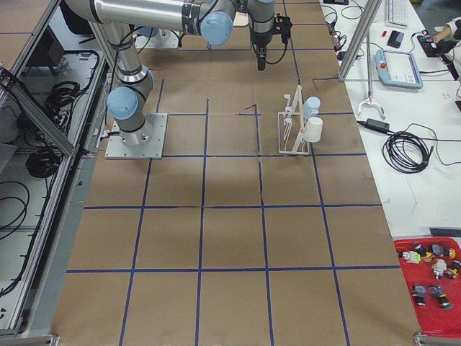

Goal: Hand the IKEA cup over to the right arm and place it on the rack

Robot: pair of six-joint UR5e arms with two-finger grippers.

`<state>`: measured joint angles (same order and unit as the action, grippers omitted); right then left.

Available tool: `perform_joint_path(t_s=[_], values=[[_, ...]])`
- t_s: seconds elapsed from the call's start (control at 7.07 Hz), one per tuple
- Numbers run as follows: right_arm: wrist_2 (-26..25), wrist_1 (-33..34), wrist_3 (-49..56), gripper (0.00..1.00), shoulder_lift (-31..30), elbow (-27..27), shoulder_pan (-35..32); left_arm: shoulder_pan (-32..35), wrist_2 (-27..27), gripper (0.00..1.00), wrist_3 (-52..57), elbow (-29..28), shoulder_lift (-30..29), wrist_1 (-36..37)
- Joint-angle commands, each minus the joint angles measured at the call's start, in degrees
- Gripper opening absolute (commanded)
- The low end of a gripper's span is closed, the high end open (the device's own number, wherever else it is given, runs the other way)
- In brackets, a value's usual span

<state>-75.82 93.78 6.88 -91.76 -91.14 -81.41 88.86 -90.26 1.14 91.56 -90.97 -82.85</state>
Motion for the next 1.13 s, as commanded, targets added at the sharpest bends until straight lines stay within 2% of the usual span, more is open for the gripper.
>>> perform_joint_path(t_s=[0.0, 0.28, 0.85, 0.99], values=[[-5.9, -6.9, -5.6, 1.0, -1.3, -0.6, -2.1, 0.0, 0.0, 1.0, 0.0, 0.0, 0.0, 0.1], [-15.9, -6.2, -9.8, 1.0, -0.3, -1.3, -8.7, 0.0, 0.0, 1.0, 0.1, 0.1, 0.2, 0.0], [-15.8, 1.7, -13.3, 1.0, 0.4, -4.7, -9.5, 0.0, 0.0, 1.0, 0.0, 0.1, 0.2, 0.0], [-15.7, 1.7, -13.4, 1.0, 0.5, -4.7, -9.5, 0.0, 0.0, 1.0, 0.1, 0.0, -0.1, 0.1]])
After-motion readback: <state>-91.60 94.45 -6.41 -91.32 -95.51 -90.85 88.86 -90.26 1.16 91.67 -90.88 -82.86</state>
